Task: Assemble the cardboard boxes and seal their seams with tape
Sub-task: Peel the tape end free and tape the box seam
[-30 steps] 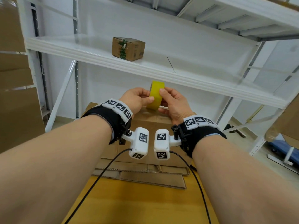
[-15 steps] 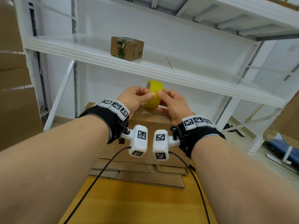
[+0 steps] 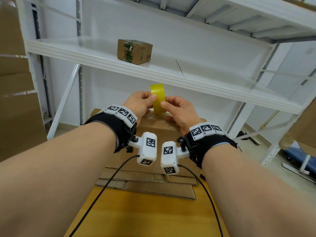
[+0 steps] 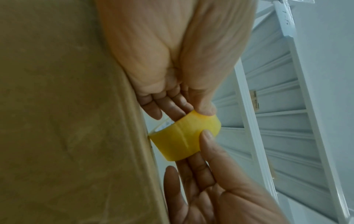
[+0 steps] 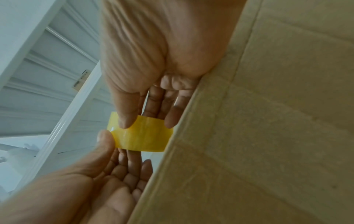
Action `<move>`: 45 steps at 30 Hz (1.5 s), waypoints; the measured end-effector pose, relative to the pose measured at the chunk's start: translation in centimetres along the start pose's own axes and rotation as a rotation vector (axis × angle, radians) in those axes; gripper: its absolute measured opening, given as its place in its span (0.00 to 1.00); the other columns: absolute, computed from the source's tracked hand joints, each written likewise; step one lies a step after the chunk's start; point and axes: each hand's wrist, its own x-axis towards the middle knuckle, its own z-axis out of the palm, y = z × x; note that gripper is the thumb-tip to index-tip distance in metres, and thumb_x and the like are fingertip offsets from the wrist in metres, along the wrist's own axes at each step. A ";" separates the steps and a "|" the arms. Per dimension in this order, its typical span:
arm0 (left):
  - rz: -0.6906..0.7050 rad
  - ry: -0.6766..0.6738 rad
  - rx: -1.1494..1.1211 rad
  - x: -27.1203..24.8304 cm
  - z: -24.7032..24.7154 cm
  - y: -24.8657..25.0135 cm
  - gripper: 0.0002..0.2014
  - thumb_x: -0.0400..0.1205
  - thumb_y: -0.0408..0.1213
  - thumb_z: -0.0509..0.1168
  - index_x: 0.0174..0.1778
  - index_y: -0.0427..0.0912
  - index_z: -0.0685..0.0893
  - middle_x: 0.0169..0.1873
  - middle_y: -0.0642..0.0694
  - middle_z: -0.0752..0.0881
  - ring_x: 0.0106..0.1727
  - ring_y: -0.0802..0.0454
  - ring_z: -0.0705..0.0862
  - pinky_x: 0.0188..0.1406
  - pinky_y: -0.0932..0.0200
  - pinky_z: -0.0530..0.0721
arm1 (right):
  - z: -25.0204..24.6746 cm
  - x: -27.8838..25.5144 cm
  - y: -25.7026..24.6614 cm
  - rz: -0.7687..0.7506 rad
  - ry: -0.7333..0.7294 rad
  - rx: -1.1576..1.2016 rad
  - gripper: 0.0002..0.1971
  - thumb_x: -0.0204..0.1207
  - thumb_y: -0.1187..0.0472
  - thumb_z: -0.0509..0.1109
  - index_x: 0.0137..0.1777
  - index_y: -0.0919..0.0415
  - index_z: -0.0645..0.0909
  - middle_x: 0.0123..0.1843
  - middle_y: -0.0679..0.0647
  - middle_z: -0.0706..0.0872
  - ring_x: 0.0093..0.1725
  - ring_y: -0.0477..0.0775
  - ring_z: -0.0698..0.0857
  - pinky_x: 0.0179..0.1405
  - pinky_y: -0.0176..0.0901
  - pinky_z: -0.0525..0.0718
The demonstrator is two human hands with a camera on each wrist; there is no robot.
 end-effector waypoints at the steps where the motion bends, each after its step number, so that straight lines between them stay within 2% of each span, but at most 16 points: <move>1: -0.001 0.008 0.003 0.1 0.0 -0.1 0.03 0.85 0.40 0.64 0.50 0.46 0.81 0.45 0.48 0.87 0.48 0.53 0.86 0.51 0.56 0.78 | 0.0 0.0 0.1 -0.002 -0.003 -0.001 0.08 0.77 0.62 0.77 0.55 0.59 0.88 0.46 0.52 0.91 0.41 0.48 0.89 0.38 0.41 0.85; 5: 0.059 0.008 0.119 0.5 0.0 -0.7 0.05 0.82 0.44 0.68 0.44 0.48 0.80 0.43 0.48 0.85 0.46 0.51 0.83 0.50 0.54 0.79 | -0.2 0.0 -0.1 0.016 0.032 0.090 0.06 0.78 0.60 0.76 0.54 0.57 0.86 0.49 0.55 0.91 0.46 0.52 0.89 0.39 0.43 0.87; 7: 0.086 -0.043 0.208 0.6 -0.1 -1.0 0.05 0.78 0.40 0.73 0.42 0.49 0.82 0.39 0.48 0.85 0.42 0.49 0.83 0.53 0.50 0.81 | -0.5 0.0 -0.2 0.022 0.068 0.163 0.05 0.80 0.56 0.75 0.53 0.55 0.85 0.51 0.56 0.91 0.47 0.52 0.89 0.35 0.40 0.86; 9: 0.078 -0.107 0.301 0.6 0.0 -1.2 0.06 0.75 0.36 0.75 0.42 0.49 0.84 0.41 0.44 0.89 0.45 0.42 0.87 0.59 0.45 0.85 | -0.8 0.0 -0.2 0.013 0.090 0.184 0.06 0.81 0.54 0.73 0.53 0.54 0.84 0.53 0.58 0.91 0.46 0.52 0.89 0.33 0.39 0.85; 11: 0.081 -0.122 0.369 0.7 0.3 -1.3 0.06 0.75 0.35 0.74 0.40 0.50 0.83 0.41 0.43 0.89 0.45 0.40 0.87 0.58 0.41 0.85 | -0.7 0.1 -0.1 0.007 0.096 0.176 0.07 0.81 0.54 0.73 0.54 0.54 0.84 0.54 0.60 0.91 0.46 0.53 0.90 0.33 0.39 0.85; 16: 0.096 -0.077 0.305 0.6 0.1 -1.0 0.05 0.80 0.36 0.70 0.41 0.49 0.81 0.35 0.49 0.83 0.35 0.54 0.79 0.45 0.55 0.77 | -0.5 0.0 -0.2 0.020 0.065 0.148 0.12 0.77 0.56 0.77 0.59 0.56 0.86 0.52 0.56 0.91 0.46 0.51 0.90 0.37 0.39 0.86; 20: 0.054 -0.036 0.157 0.3 -0.1 -0.5 0.01 0.84 0.40 0.65 0.46 0.50 0.81 0.41 0.52 0.87 0.43 0.58 0.85 0.44 0.61 0.76 | -0.4 0.0 -0.1 0.033 0.019 0.115 0.14 0.74 0.64 0.78 0.59 0.58 0.87 0.51 0.56 0.91 0.48 0.52 0.90 0.44 0.43 0.87; 22: 0.046 -0.024 0.119 0.3 -0.1 -0.5 0.02 0.84 0.42 0.65 0.47 0.49 0.81 0.42 0.52 0.88 0.45 0.57 0.86 0.46 0.60 0.77 | -0.3 -0.1 -0.2 0.039 0.006 0.127 0.12 0.75 0.66 0.77 0.58 0.60 0.87 0.50 0.55 0.91 0.47 0.51 0.89 0.40 0.40 0.86; 24: 0.067 -0.041 0.152 0.4 -0.2 -0.7 0.05 0.80 0.44 0.70 0.45 0.49 0.82 0.41 0.50 0.87 0.44 0.54 0.85 0.48 0.55 0.79 | -0.5 -0.1 -0.2 0.042 0.016 0.146 0.09 0.75 0.65 0.77 0.55 0.59 0.87 0.49 0.54 0.91 0.45 0.50 0.89 0.37 0.38 0.85; 27: 0.078 -0.091 0.245 0.5 0.0 -1.0 0.07 0.74 0.37 0.76 0.40 0.48 0.83 0.36 0.49 0.86 0.40 0.50 0.83 0.52 0.48 0.83 | -1.0 0.2 -0.1 0.051 0.064 0.201 0.07 0.75 0.59 0.78 0.52 0.56 0.87 0.51 0.56 0.91 0.46 0.51 0.89 0.37 0.40 0.85; 32: 0.101 -0.044 0.331 0.8 0.3 -1.2 0.06 0.80 0.40 0.70 0.39 0.49 0.80 0.34 0.50 0.82 0.35 0.53 0.79 0.44 0.53 0.78 | -1.1 0.1 -0.1 0.048 0.053 0.214 0.10 0.75 0.59 0.79 0.54 0.59 0.87 0.51 0.58 0.91 0.47 0.53 0.90 0.39 0.42 0.87; 37: 0.037 0.002 0.121 0.7 -0.2 -0.7 0.03 0.85 0.41 0.63 0.46 0.48 0.79 0.43 0.49 0.87 0.48 0.52 0.86 0.45 0.60 0.79 | -0.3 0.0 0.0 0.036 -0.015 0.121 0.15 0.71 0.73 0.78 0.58 0.64 0.87 0.54 0.62 0.92 0.47 0.56 0.90 0.45 0.45 0.89; 39: 0.048 0.016 0.139 0.7 -0.2 -0.8 0.07 0.85 0.45 0.62 0.46 0.47 0.80 0.45 0.47 0.88 0.51 0.48 0.87 0.47 0.56 0.82 | -0.2 -0.1 -0.1 0.026 -0.004 0.078 0.15 0.71 0.73 0.78 0.58 0.65 0.87 0.53 0.62 0.92 0.45 0.54 0.90 0.41 0.40 0.88; 41: 0.066 0.023 0.186 0.6 -0.2 -0.8 0.14 0.81 0.56 0.62 0.44 0.49 0.81 0.46 0.44 0.89 0.53 0.44 0.88 0.54 0.48 0.85 | -0.2 -0.2 -0.1 0.025 0.000 0.065 0.14 0.72 0.72 0.78 0.57 0.64 0.87 0.49 0.59 0.92 0.42 0.51 0.90 0.35 0.34 0.85; 43: 0.078 0.001 0.281 0.6 -0.3 -1.0 0.17 0.74 0.61 0.65 0.43 0.50 0.82 0.44 0.45 0.89 0.49 0.46 0.88 0.57 0.44 0.85 | -0.4 -0.2 -0.2 0.037 0.015 0.110 0.12 0.73 0.71 0.78 0.55 0.63 0.87 0.47 0.57 0.91 0.41 0.50 0.90 0.33 0.35 0.85; 45: 0.113 -0.054 0.404 0.1 -0.1 -0.8 0.09 0.77 0.51 0.71 0.45 0.50 0.82 0.42 0.48 0.88 0.44 0.50 0.86 0.55 0.47 0.84 | -0.6 -0.2 -0.2 0.045 0.049 0.172 0.08 0.74 0.67 0.78 0.52 0.61 0.87 0.46 0.56 0.91 0.40 0.50 0.90 0.34 0.37 0.86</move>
